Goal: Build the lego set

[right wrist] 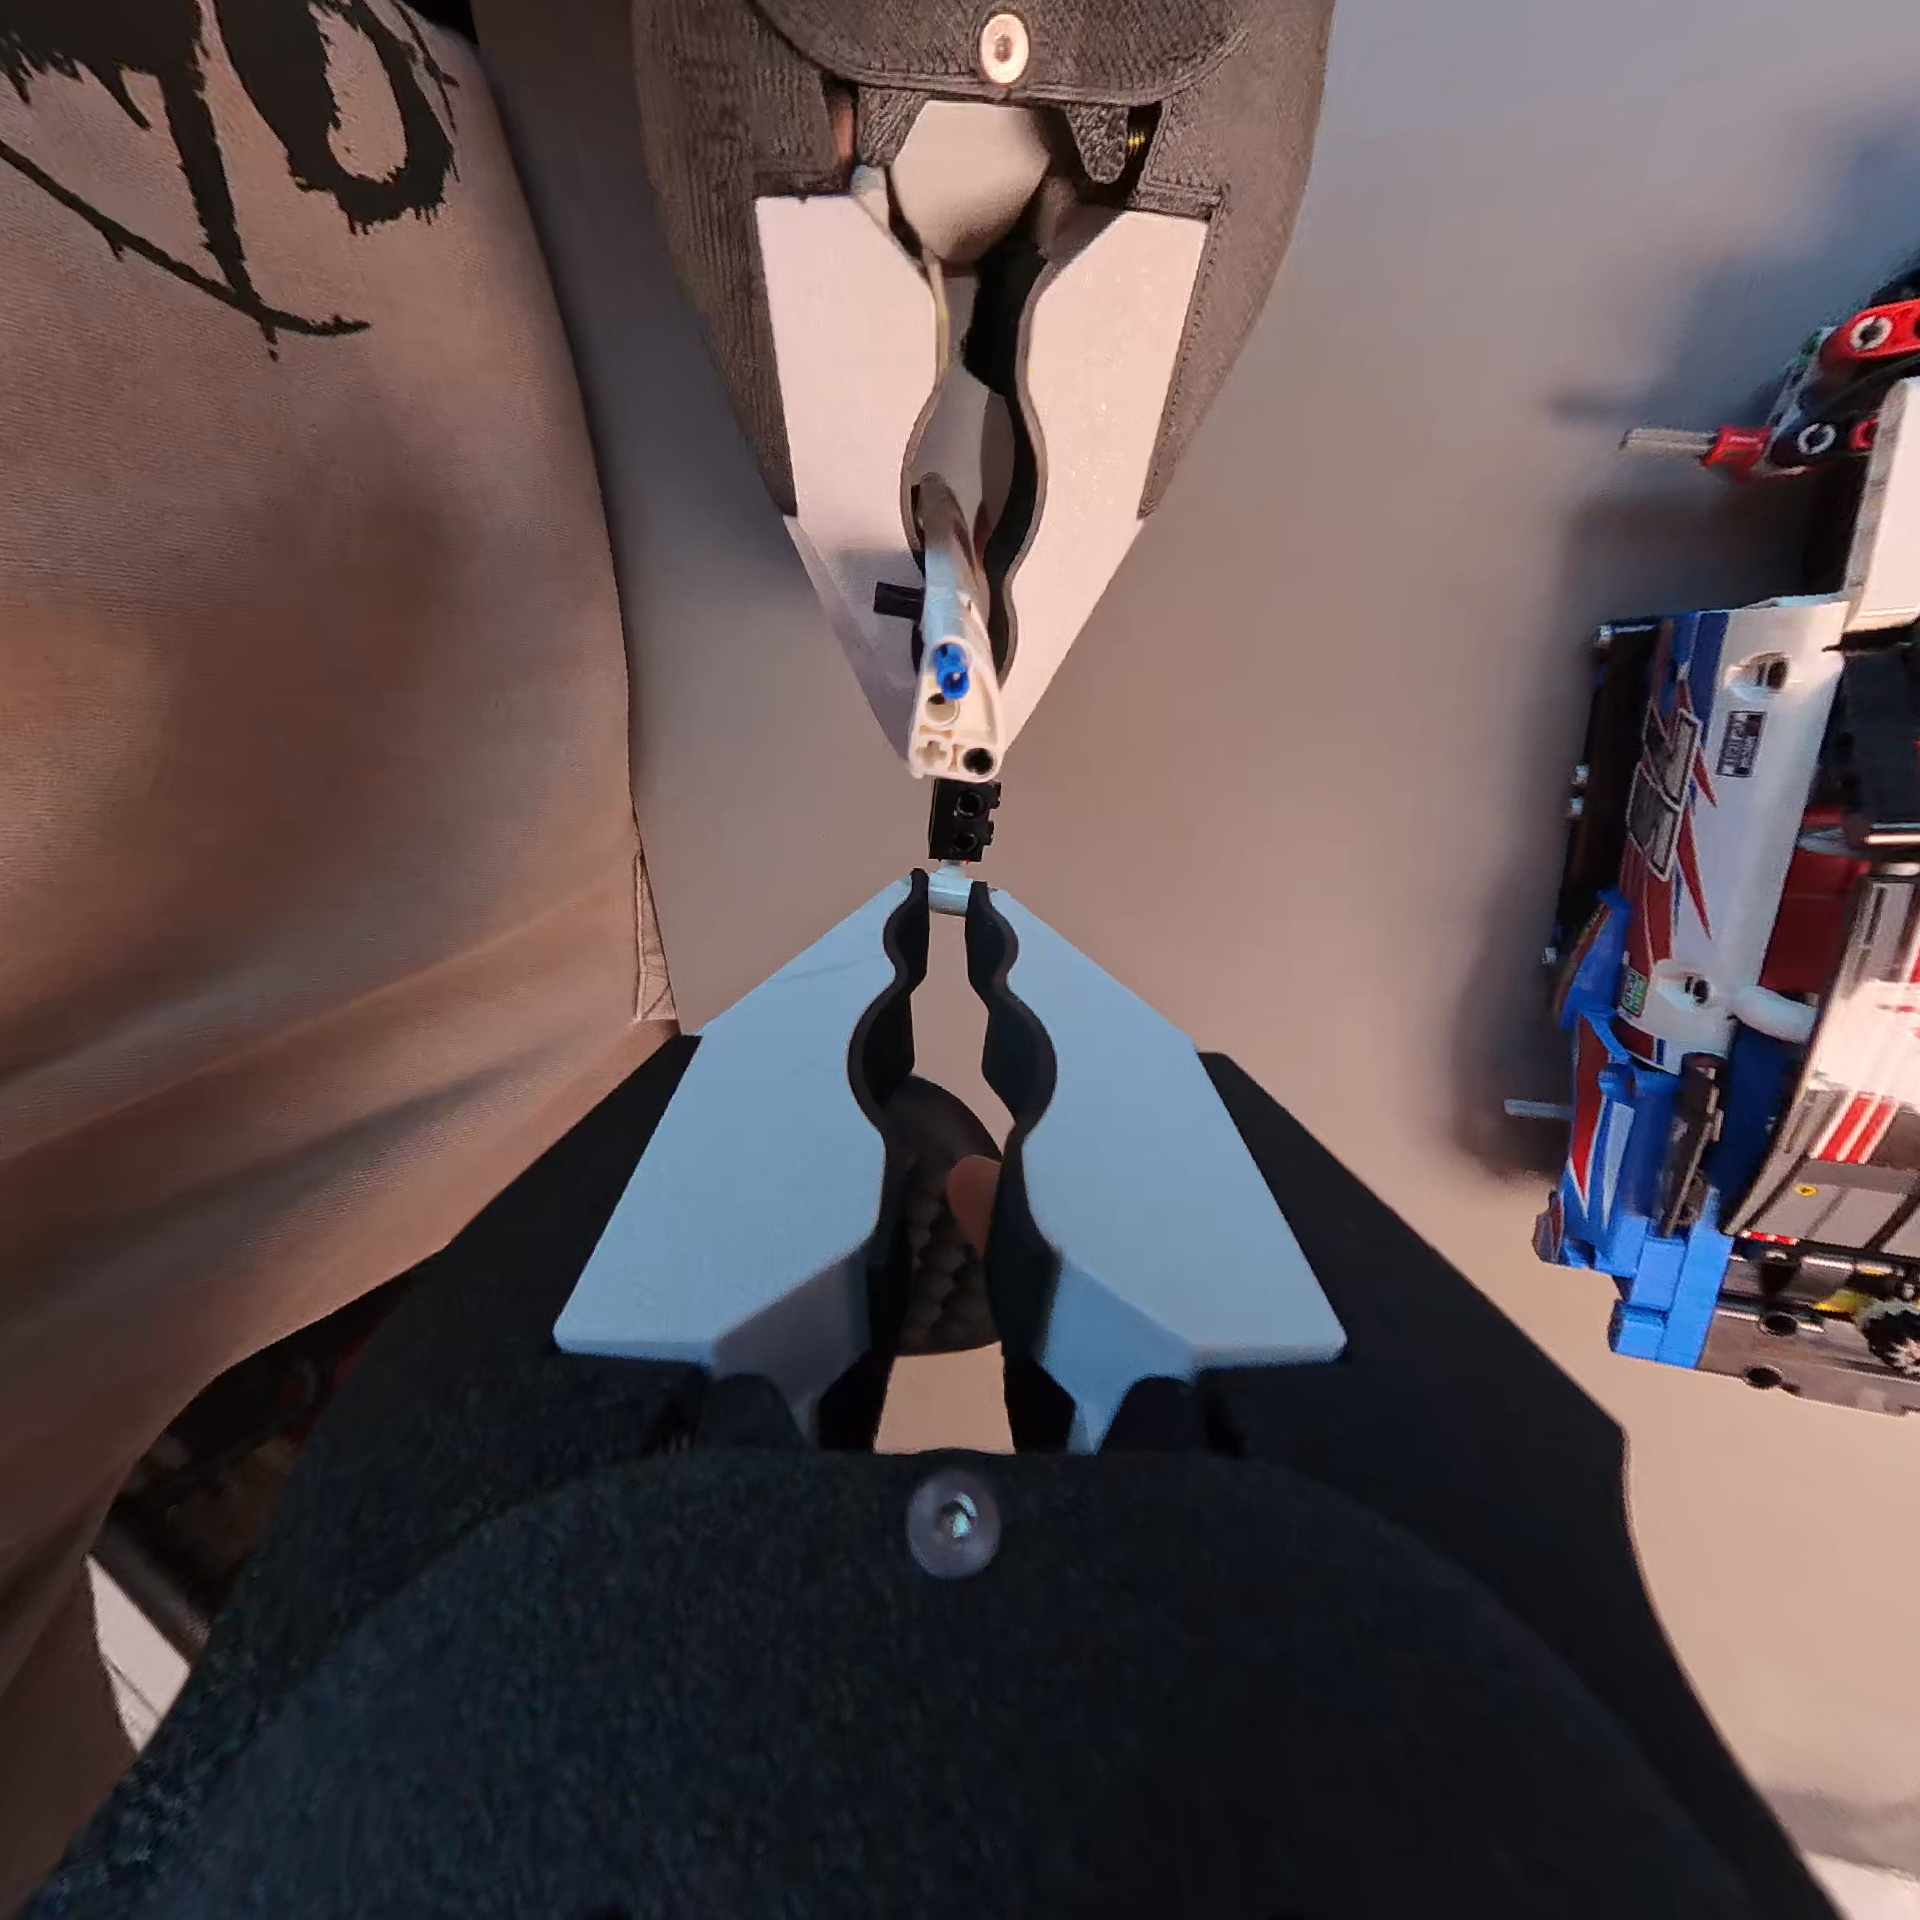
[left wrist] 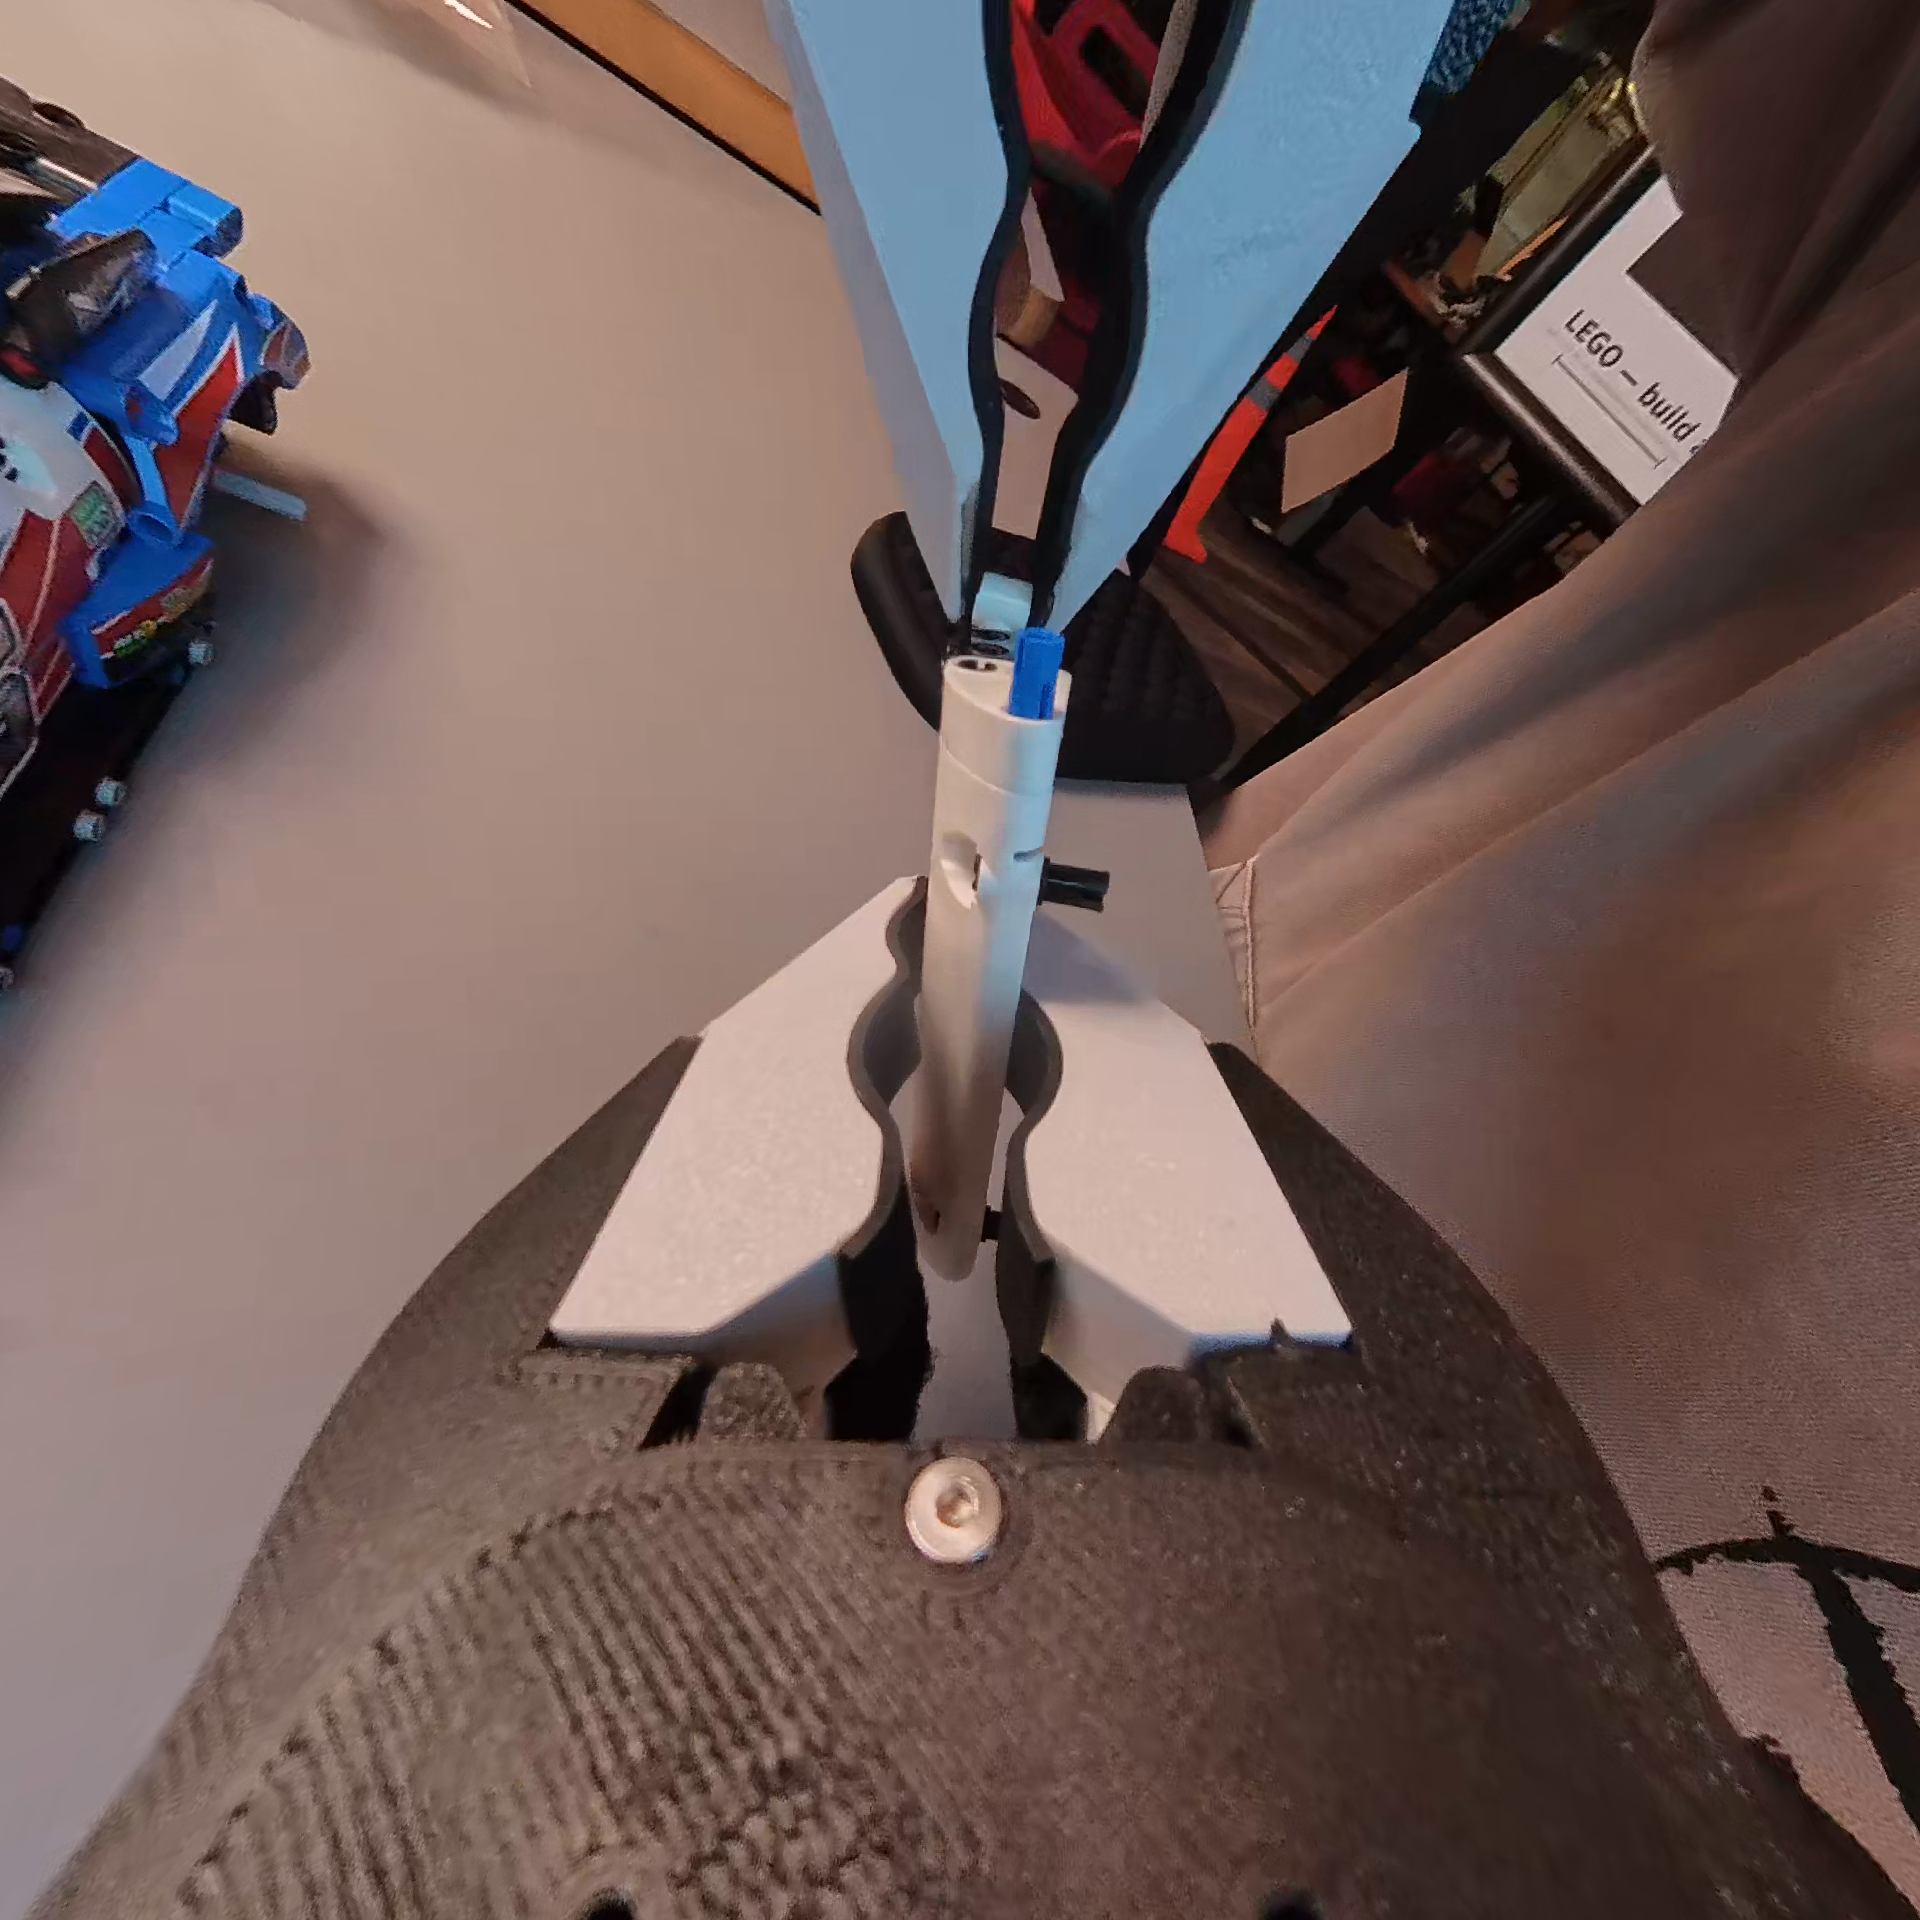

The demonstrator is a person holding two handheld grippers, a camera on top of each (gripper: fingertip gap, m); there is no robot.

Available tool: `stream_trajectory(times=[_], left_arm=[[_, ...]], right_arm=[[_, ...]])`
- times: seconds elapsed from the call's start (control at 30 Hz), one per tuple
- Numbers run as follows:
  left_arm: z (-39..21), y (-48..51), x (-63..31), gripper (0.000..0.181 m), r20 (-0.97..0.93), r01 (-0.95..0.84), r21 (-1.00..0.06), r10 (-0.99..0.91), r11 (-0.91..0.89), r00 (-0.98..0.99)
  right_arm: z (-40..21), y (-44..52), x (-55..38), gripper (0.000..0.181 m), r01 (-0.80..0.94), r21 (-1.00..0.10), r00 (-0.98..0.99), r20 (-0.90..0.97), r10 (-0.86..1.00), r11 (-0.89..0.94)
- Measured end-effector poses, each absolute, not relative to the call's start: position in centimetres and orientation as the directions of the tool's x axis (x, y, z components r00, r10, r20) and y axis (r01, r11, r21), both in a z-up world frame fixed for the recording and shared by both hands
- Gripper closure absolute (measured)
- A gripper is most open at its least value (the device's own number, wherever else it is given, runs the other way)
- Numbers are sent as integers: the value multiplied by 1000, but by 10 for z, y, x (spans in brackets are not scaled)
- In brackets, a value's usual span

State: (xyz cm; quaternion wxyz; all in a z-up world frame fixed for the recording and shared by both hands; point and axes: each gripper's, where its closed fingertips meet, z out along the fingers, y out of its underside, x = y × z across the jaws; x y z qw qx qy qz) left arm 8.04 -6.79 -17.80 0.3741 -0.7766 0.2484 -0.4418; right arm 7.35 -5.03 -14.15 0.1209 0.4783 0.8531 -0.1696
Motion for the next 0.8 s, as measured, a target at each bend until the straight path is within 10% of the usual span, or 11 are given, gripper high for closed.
stream_trajectory(times=[0.8], left_arm=[[-177,-80,96,179,586,14,-771,-702,-636,404]], right_arm=[[-144,-64,81,178,863,-299,-501,-404,765,408]])
